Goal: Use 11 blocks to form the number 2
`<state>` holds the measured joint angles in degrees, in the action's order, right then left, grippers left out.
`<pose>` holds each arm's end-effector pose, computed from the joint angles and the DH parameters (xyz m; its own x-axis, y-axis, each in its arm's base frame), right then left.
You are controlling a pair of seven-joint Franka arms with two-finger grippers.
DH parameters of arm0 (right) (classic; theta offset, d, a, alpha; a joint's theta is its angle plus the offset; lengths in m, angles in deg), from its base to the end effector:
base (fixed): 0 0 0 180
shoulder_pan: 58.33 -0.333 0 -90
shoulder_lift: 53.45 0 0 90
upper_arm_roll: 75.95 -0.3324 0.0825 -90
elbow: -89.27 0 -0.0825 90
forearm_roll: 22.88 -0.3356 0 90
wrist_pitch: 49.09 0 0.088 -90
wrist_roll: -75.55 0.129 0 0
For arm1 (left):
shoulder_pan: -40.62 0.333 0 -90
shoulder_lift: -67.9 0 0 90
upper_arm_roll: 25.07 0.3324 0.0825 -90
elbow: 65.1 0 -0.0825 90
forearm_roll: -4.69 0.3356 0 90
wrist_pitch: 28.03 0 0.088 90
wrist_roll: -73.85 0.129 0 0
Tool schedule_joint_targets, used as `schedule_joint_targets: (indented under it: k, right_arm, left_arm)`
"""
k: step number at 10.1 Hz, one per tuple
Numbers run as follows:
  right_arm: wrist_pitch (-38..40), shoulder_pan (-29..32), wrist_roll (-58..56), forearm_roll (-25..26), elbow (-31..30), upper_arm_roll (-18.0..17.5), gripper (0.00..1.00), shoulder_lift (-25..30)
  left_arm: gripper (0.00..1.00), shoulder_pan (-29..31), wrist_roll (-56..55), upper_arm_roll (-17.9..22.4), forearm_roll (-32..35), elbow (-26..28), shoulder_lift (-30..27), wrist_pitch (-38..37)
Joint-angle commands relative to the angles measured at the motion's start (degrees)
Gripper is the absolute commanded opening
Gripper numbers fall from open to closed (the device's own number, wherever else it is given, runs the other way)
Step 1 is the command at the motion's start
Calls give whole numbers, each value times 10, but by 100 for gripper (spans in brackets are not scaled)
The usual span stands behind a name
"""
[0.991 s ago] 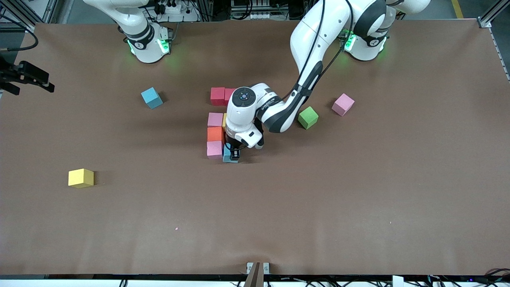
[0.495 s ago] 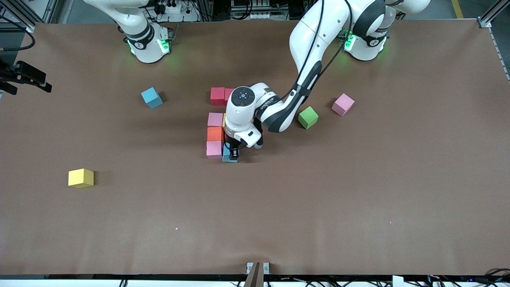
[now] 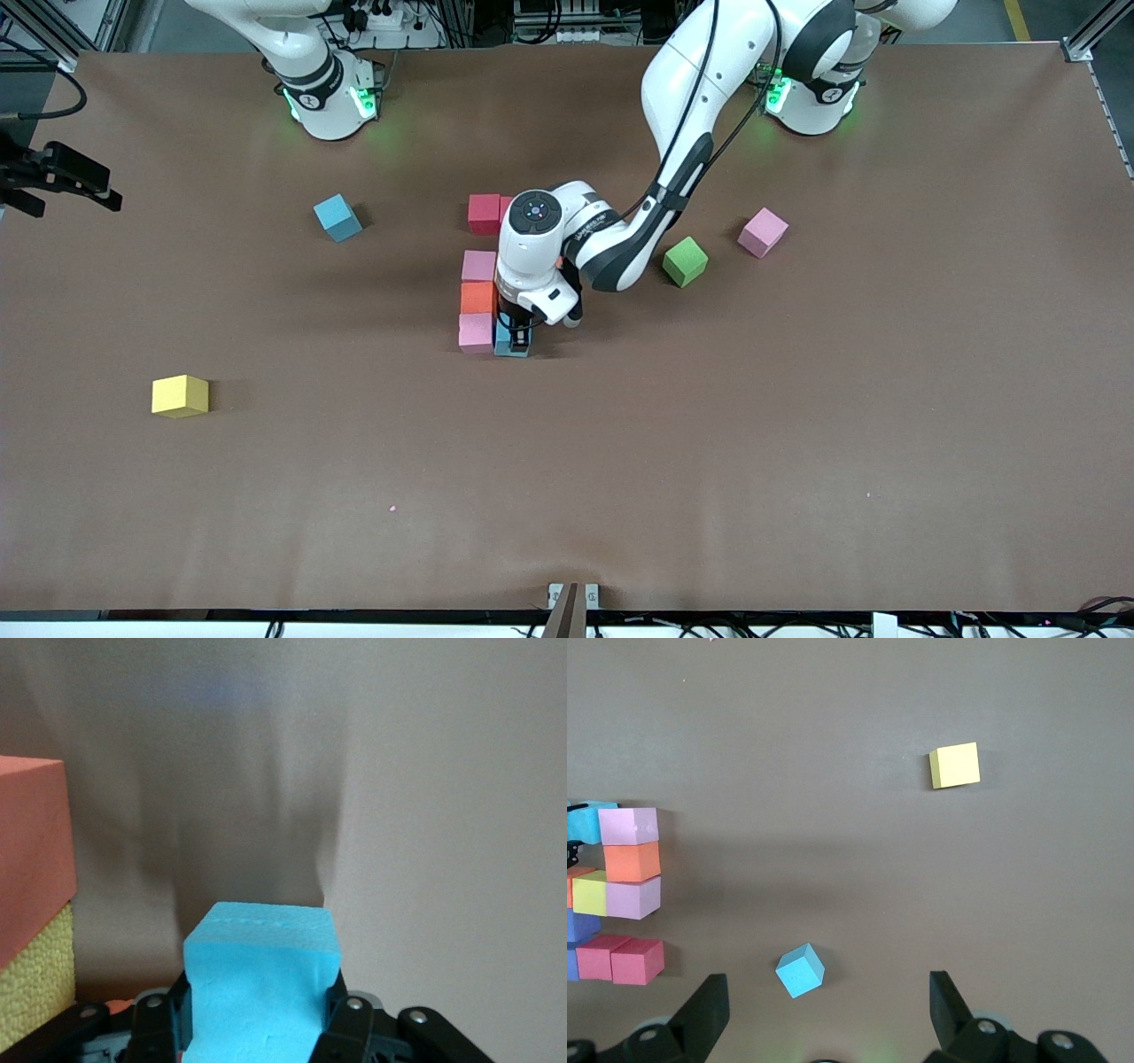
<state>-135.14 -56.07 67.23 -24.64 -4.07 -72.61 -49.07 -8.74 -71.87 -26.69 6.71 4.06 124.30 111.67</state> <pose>0.4703 -0.0432 0.6260 0.9977 0.0500 -0.0452 0.0481 -0.9980 -0.0421 0.4845 -0.5861 0.2167 -0.0583 0.9782 -0.1993 0.9860 0.0877 0.1420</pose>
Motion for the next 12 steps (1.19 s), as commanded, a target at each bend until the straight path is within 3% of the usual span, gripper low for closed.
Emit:
schedule_joint_targets:
  k: [1, 8, 9, 10, 12]
  right_arm:
    - [4, 1, 1, -2, 17, 0, 100, -9]
    - [-1, -2, 0, -1, 18, -1, 100, -9]
    - [-2, -2, -1, 2, 18, -1, 100, -9]
    - [-2, -2, -1, 3, 18, -1, 100, -9]
    - [-2, -2, 0, 3, 22, -2, 100, -9]
  left_arm:
    - [16, -6, 1, 0, -13, -8, 12, -22]
    - [18, -2, 1, 7, -12, -10, 16, -10]
    - [39, -2, 1, 8, -12, -9, 15, -8]
    - [97, -2, 1, 13, -11, -9, 15, -6]
    - [100, -4, 0, 16, -10, -9, 12, -6]
